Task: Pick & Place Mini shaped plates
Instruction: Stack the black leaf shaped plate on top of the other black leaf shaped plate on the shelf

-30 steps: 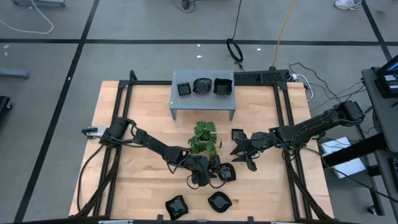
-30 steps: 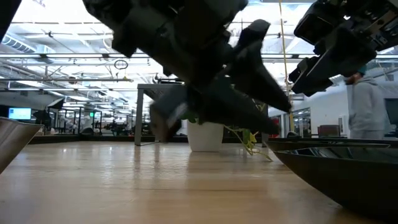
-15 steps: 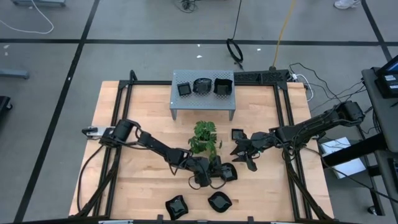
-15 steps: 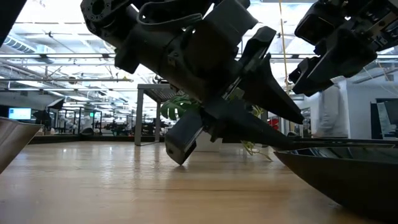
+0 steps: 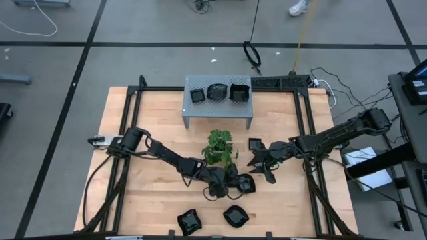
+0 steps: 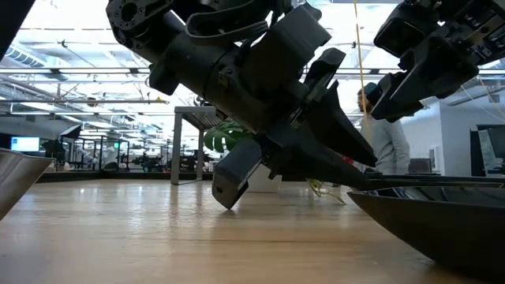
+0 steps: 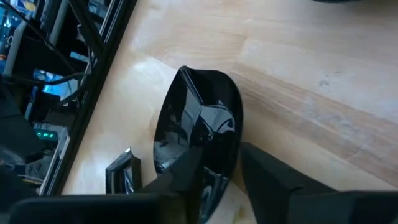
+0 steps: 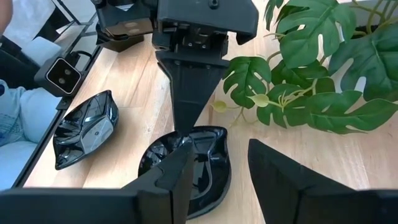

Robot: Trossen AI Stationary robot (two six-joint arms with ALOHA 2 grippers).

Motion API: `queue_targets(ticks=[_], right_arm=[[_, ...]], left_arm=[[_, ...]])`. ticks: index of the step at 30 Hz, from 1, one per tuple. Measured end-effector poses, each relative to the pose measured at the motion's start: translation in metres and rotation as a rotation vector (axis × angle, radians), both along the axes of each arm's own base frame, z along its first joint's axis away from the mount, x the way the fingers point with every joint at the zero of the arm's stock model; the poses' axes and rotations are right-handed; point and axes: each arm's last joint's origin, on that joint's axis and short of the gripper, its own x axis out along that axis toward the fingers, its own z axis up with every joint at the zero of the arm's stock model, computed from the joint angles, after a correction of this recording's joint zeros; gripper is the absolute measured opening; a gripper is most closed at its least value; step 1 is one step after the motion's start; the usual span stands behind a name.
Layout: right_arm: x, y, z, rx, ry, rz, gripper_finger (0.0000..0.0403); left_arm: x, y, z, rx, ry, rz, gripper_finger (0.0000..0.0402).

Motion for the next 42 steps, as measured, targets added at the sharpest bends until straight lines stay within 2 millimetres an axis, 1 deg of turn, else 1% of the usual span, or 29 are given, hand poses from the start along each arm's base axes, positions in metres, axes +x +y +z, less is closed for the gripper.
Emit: queue_targets(ticks=[6,8,11,15,18,21,25,29,31,34,36,38,42], right_arm=[[0.0,0.0,0.0,0.0,0.0,0.001,0.0139],[0.0,0.0,0.0,0.001,0.001,0.0,0.0139],[0.0,0.0,0.0,0.006,0.002,-0.003,0.0139],[0.0,0.001,0.0,0.076,0.032,-0.044,0.0139],[-0.003,0.002,-0.003,0.109,0.084,-0.078,0.0139],[-0.007,0.002,-0.009,0.114,0.155,-0.149,0.0144],[-0.012,0.002,-0.014,0.183,0.259,-0.243,0.0165],[-0.013,0.008,-0.015,0.28,0.303,-0.278,0.0186],[-0.013,0.01,-0.018,0.324,0.341,-0.305,0.0192],[-0.013,0.015,-0.025,0.366,0.401,-0.345,0.0194],[-0.012,0.019,-0.031,0.38,0.446,-0.358,0.0192],[-0.012,0.023,-0.038,0.4,0.501,-0.347,0.019],[-0.006,0.029,-0.047,0.419,0.525,-0.317,0.0188]], left_arm=[[-0.001,-0.002,-0.001,-0.004,0.005,0.001,0.0026],[-0.001,-0.001,-0.001,-0.004,0.014,0.003,0.0007],[-0.002,-0.002,-0.002,-0.002,0.017,0.009,0.0008],[-0.005,-0.006,0.001,0.043,0.02,0.042,0.0004],[-0.01,-0.01,0.007,0.097,0.036,0.095,0.0009],[-0.017,-0.017,0.014,0.16,0.033,0.162,0.0016],[-0.025,-0.029,0.033,0.23,-0.026,0.26,0.0018],[-0.033,-0.04,0.044,0.288,-0.066,0.325,0.0015],[-0.038,-0.045,0.051,0.307,-0.087,0.351,0.0012],[-0.043,-0.05,0.066,0.318,-0.136,0.411,0.0006],[-0.046,-0.05,0.077,0.296,-0.169,0.451,0.0004],[-0.052,-0.052,0.092,0.264,-0.193,0.484,0.0003],[-0.065,-0.052,0.129,0.121,-0.274,0.536,0.0017]])
